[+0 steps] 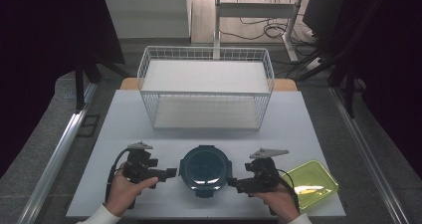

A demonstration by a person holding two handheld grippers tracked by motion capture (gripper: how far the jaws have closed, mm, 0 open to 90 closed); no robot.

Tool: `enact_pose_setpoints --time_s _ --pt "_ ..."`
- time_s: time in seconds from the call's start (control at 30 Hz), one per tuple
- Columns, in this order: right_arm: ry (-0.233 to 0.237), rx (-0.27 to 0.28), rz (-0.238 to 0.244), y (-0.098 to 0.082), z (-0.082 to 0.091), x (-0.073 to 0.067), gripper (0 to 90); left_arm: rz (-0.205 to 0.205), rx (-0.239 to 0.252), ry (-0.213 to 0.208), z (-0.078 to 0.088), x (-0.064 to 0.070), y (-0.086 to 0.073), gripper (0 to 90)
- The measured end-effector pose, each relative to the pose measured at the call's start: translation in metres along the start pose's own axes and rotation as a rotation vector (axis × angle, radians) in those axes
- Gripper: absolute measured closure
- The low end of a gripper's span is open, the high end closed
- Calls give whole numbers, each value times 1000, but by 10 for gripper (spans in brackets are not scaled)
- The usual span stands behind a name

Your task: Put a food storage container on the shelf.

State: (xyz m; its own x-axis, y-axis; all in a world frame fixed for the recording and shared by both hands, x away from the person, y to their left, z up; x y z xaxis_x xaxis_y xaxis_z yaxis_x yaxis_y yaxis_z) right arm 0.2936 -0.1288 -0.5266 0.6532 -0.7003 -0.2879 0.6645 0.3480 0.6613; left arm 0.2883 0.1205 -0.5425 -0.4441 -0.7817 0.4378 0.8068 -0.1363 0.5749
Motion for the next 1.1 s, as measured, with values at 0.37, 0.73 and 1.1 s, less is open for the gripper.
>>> enact_pose_setpoints --time_s 0.37,0.73,1.1 --pt "43 -25 -94 7 -21 -1 77 43 -17 -86 -17 13 12 106" --pt "72 -45 -174 12 -42 1 54 100 -51 -163 -36 20 16 106" --pt "125 -71 -243 9 -55 0 56 111 -96 -216 -52 26 12 123"
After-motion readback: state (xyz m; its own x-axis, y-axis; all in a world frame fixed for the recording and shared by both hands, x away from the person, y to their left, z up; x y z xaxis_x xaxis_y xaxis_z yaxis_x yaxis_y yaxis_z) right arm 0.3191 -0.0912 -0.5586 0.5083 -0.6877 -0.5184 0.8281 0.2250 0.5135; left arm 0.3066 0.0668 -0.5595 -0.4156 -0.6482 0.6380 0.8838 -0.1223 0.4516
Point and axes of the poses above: each handheld gripper's, and its own axes: z roughly backward along the jaws, y roughly out of its top, x roughly to its right, the point moved 9 cm from there along -z, roughly forward along the jaws
